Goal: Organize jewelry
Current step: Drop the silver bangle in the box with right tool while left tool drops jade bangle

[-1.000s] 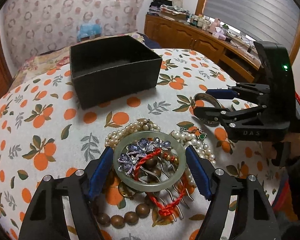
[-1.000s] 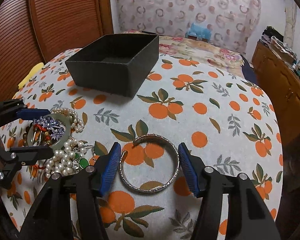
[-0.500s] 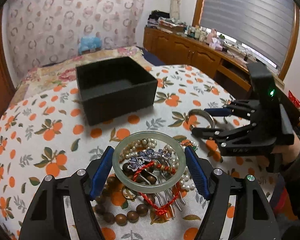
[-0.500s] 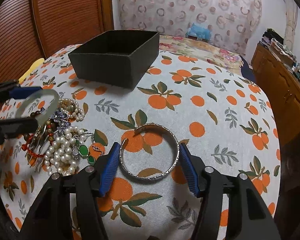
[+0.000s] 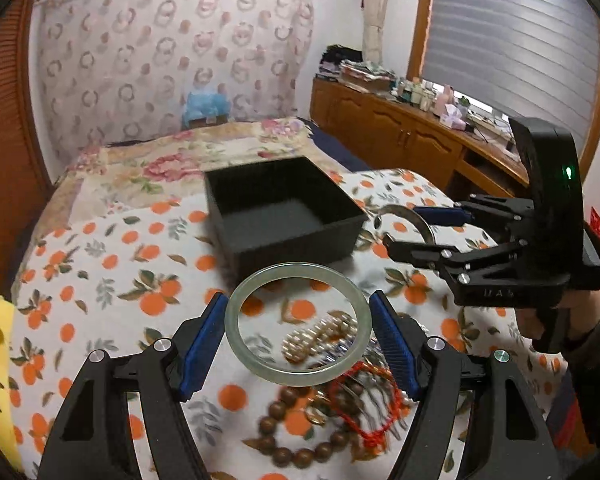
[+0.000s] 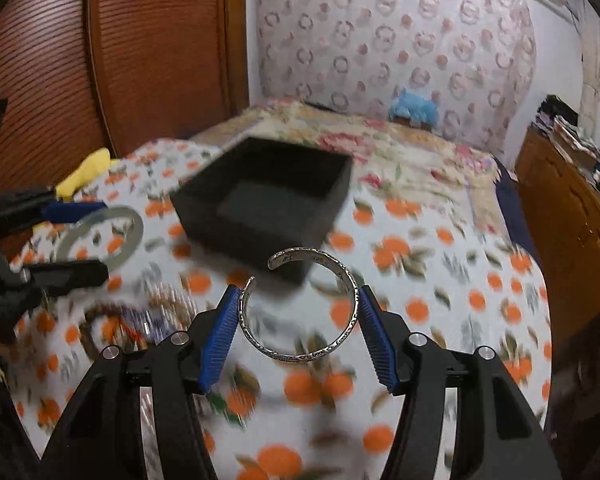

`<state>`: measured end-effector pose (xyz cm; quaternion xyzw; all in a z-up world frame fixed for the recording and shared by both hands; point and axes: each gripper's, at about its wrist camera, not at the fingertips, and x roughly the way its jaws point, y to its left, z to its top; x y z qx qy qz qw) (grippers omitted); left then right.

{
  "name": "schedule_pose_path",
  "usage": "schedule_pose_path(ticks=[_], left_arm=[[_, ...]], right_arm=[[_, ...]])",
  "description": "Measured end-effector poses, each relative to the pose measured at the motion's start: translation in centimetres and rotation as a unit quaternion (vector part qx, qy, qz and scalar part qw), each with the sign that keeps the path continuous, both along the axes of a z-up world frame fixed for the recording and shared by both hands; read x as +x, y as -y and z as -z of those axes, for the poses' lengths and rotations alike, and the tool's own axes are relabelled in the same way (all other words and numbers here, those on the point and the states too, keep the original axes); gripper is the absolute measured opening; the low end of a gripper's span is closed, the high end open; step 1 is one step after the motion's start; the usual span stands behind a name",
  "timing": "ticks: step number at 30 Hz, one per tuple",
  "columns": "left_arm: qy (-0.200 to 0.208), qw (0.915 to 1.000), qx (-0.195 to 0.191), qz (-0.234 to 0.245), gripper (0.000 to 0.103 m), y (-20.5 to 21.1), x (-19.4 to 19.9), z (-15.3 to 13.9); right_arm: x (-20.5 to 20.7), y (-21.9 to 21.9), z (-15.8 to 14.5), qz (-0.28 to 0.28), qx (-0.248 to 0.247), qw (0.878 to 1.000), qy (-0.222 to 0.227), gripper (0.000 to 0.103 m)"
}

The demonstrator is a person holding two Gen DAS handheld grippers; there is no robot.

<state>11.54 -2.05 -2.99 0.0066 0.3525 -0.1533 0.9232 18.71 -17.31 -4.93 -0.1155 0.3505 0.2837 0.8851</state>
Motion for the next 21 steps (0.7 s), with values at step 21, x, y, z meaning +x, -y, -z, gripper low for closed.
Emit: schedule_pose_path(ticks=[21], left_arm=[[0.011, 0.9991, 0.030, -0.029, 0.069, -1.5, 6.4, -2.4]], right_arm=[[5.3, -1.6, -1.2, -0.006, 0.018, 1.000, 0.001, 0.066]])
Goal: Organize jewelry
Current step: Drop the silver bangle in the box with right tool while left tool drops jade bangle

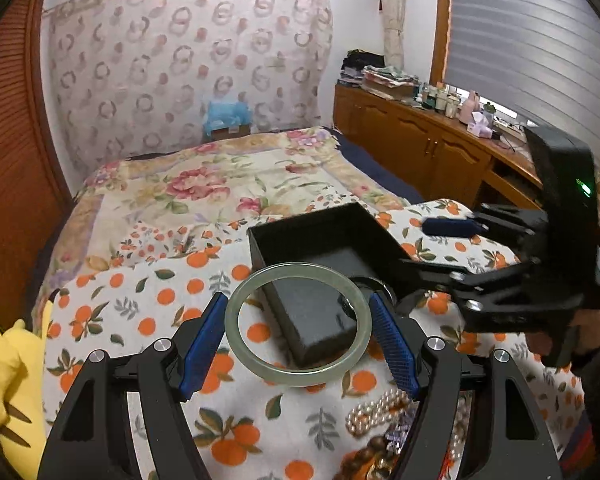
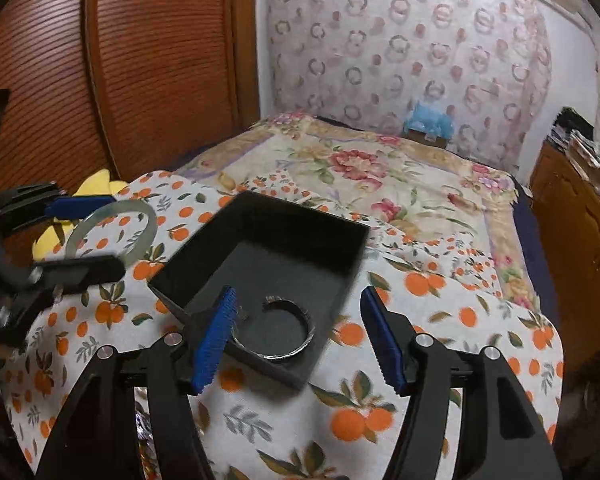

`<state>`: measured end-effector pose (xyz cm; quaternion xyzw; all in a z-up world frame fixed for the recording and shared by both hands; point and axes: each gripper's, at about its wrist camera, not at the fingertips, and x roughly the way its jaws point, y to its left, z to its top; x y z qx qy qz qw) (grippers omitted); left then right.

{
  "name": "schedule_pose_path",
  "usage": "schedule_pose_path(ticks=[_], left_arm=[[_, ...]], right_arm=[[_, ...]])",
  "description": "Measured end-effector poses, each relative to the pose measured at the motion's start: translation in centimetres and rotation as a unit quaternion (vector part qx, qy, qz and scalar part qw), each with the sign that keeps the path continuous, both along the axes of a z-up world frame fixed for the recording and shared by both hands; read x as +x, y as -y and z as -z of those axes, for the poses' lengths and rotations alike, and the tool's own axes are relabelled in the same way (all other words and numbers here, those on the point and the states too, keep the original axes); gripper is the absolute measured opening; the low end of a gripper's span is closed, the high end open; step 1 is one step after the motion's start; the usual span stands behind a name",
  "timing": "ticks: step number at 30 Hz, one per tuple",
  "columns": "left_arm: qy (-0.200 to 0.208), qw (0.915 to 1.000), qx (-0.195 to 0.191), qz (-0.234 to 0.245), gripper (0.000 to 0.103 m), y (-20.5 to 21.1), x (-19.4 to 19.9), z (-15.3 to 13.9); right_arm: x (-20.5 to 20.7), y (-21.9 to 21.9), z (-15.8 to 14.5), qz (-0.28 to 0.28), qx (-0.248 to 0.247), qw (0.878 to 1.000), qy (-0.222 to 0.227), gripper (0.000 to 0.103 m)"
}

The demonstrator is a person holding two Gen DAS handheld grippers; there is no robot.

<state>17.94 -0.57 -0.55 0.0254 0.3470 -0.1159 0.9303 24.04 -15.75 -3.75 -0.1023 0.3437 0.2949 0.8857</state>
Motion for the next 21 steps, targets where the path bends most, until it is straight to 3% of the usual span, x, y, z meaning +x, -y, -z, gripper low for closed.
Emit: schedule_pose_path(ticks=[7, 21], left_arm=[[-0.007, 0.9997, 0.023, 0.007, 0.069, 2.6, 2.4, 0.7], [-0.030, 0.9974, 0.065, 0.005, 0.069, 5.1, 5.3, 3.2]], right_arm=[[-0.9, 4.2, 0.5, 0.033, 0.021, 0.999, 0.001, 0.067], [-3.5, 6.9, 1.1, 0.041, 0.045, 0.998, 0.004, 0.068]])
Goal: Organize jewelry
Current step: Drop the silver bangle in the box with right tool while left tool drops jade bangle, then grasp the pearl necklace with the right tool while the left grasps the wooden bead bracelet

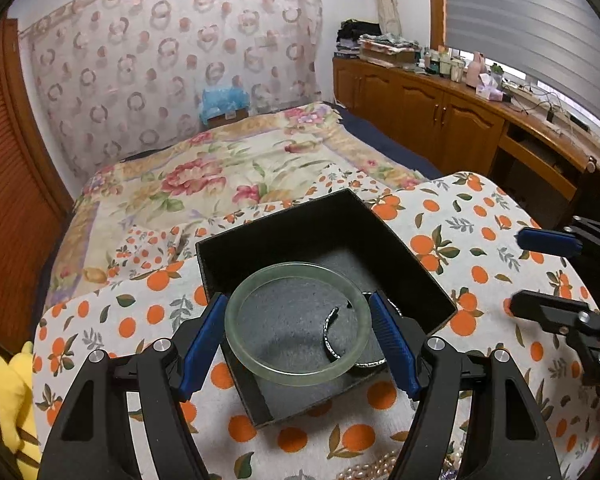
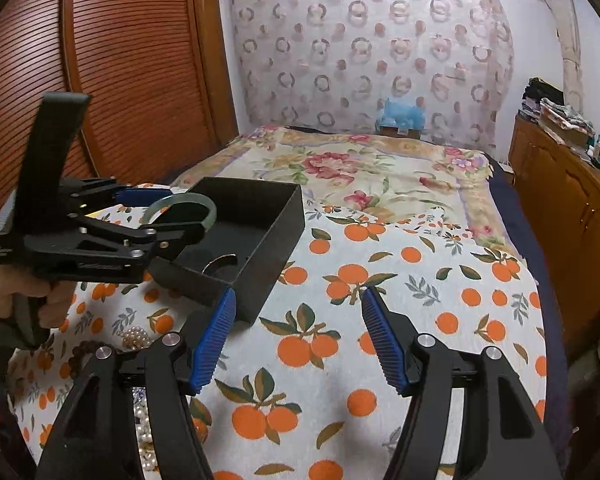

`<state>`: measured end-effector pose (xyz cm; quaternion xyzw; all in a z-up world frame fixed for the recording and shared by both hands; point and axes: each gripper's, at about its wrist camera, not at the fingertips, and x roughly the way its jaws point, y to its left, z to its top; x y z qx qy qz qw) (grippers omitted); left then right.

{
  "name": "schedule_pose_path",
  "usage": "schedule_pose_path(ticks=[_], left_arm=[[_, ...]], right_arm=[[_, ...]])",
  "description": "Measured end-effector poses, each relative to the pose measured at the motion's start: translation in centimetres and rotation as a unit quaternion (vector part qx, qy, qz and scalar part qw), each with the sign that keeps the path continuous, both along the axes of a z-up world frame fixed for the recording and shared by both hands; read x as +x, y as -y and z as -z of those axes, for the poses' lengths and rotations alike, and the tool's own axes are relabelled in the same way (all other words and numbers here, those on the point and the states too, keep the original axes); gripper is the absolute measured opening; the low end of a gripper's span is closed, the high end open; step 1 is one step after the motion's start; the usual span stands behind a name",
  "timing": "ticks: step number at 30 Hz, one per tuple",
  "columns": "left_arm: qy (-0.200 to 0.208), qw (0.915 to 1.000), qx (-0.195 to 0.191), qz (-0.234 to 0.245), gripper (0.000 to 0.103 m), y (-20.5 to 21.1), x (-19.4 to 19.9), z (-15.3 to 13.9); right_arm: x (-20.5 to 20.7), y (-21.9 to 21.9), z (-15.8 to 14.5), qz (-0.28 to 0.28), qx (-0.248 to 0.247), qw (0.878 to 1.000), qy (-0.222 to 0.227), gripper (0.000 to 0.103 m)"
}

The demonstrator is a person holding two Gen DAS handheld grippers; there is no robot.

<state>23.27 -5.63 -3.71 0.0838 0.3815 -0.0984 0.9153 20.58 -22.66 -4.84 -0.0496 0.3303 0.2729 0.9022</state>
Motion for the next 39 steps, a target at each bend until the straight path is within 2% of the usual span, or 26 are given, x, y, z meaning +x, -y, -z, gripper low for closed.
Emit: schedule_pose_path(ticks=[4, 7, 9, 19, 24, 28, 32, 39], left_arm=[[-0.003, 1.0000, -0.002, 0.001, 0.069, 0.0, -0.1, 0.3], [-0.001, 1.0000, -0.006, 0.003, 0.075, 0.0, -0.6, 0.1], [0.001, 0.9999, -0.013, 0.005, 0.075, -0.2, -1.3, -0.1], [0.002, 0.9989, -0.045, 0.009, 0.075, -2.3, -8.5, 0.6], [0.000, 0.9984, -0.057, 0.001, 0.075, -3.9, -12.0, 1.7], [-0.007, 0.9979, -0.064, -0.009, 0.075, -5.1, -14.0, 2.8], [-0.022, 0.9977, -0.062, -0.016, 0.075, -5.6, -15.2, 4.0], [-0.042, 0.9974, -0.054, -0.023, 0.075, -5.8, -15.6, 5.5]], right_arm=[[-0.9, 0.0, -0.1, -0.003, 0.004, 1.000, 0.003, 0.068], [-1.7, 0.0, -0.1, -0.005, 0.005, 1.000, 0.004, 0.068], [-2.5, 0.0, 0.0, -0.009, 0.009, 1.000, 0.000, 0.068], [-7.4, -0.6, 2.2, -0.034, 0.018, 0.999, -0.032, 0.068], [-9.6, -1.6, 4.4, -0.050, 0.009, 0.996, -0.067, 0.050], [-10.7, -2.1, 5.2, -0.058, 0.002, 0.995, -0.083, 0.040], [-11.3, -2.9, 5.7, -0.064, -0.011, 0.993, -0.095, 0.026], [-11.2, -3.7, 5.7, -0.031, -0.062, 0.995, -0.075, 0.025]])
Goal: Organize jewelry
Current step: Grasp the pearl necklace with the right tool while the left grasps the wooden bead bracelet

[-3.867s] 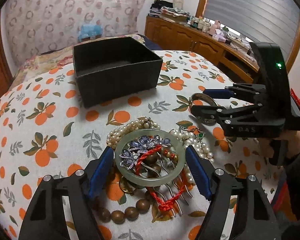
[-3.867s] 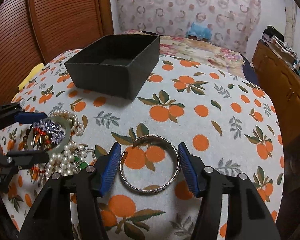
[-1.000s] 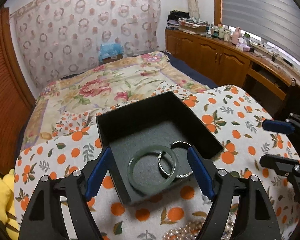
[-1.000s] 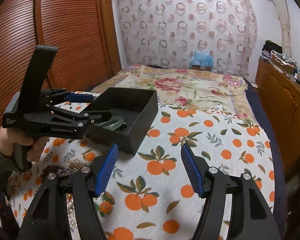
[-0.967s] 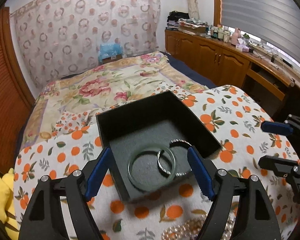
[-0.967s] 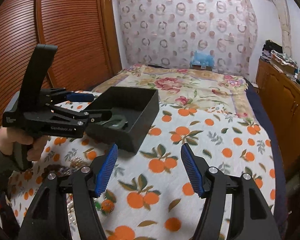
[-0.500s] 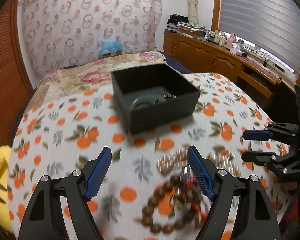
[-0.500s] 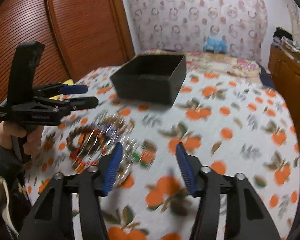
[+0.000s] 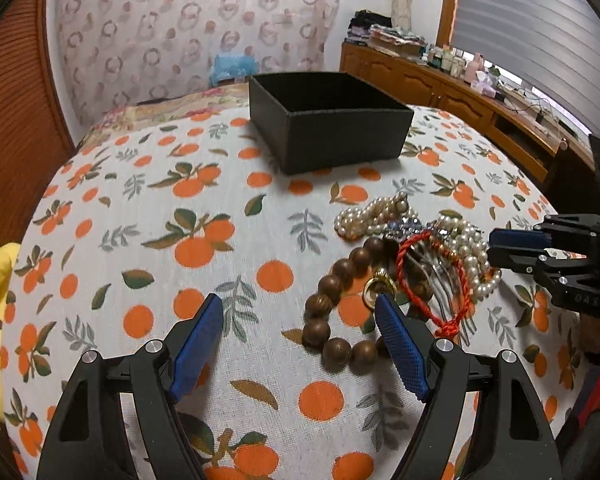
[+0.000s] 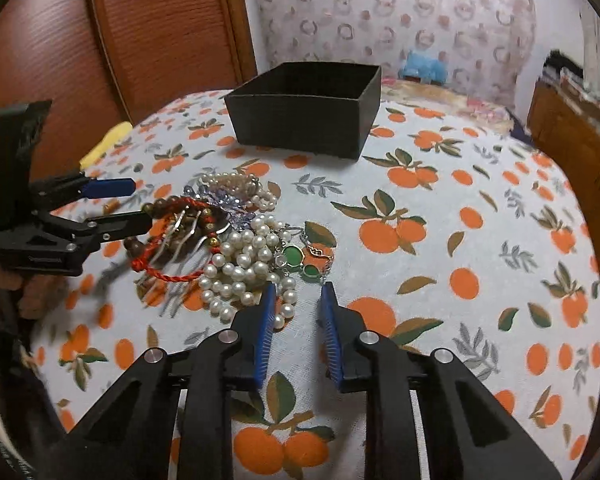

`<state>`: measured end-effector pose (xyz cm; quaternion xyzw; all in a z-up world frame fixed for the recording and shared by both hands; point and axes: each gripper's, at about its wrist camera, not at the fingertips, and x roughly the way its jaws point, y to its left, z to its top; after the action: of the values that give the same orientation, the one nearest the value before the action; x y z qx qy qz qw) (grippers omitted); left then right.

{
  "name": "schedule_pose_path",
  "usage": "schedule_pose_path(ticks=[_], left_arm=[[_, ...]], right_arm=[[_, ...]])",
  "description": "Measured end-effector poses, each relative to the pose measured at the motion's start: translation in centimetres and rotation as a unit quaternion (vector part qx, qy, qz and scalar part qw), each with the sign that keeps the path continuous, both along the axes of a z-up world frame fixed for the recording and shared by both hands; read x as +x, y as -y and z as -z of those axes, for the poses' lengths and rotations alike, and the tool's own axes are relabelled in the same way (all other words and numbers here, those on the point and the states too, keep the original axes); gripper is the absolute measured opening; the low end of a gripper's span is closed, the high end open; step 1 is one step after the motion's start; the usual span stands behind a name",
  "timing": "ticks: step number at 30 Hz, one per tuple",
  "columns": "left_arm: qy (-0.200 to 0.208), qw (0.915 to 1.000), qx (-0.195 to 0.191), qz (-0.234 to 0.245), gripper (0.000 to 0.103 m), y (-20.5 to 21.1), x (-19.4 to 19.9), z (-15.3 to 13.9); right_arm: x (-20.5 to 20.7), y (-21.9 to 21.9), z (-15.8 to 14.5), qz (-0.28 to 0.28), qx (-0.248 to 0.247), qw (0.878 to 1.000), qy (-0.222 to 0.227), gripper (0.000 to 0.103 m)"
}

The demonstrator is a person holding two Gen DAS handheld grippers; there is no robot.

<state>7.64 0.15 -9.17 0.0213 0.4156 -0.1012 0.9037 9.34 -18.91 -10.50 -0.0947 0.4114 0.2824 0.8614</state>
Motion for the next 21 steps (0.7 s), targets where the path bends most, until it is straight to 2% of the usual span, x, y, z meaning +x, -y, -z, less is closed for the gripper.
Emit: schedule_pose_path(ticks=[11, 12, 15, 21], left_arm=[[-0.007, 0.9998, 0.017, -0.002, 0.078, 0.4, 0.2, 0.4], [-0.007, 0.9998, 0.018, -0.003, 0.079, 0.4, 0.2, 0.4], [-0.007, 0.9998, 0.017, -0.003, 0.080, 0.4, 0.2, 0.4], [-0.007, 0.9998, 0.019, -0.006, 0.080, 0.3, 0.2, 0.5]], right_arm=[[-0.2, -1.6, 0.1, -0.004, -0.040, 0.999, 0.029, 0.025], [-0.2, -1.7, 0.2, -0.007, -0.043, 0.999, 0.031, 0.022], [-0.5, -1.6, 0.1, -0.020, -0.034, 0.999, 0.026, 0.009], [-0.9, -0.2, -0.7, -0.028, 0.008, 0.999, 0.019, 0.008]])
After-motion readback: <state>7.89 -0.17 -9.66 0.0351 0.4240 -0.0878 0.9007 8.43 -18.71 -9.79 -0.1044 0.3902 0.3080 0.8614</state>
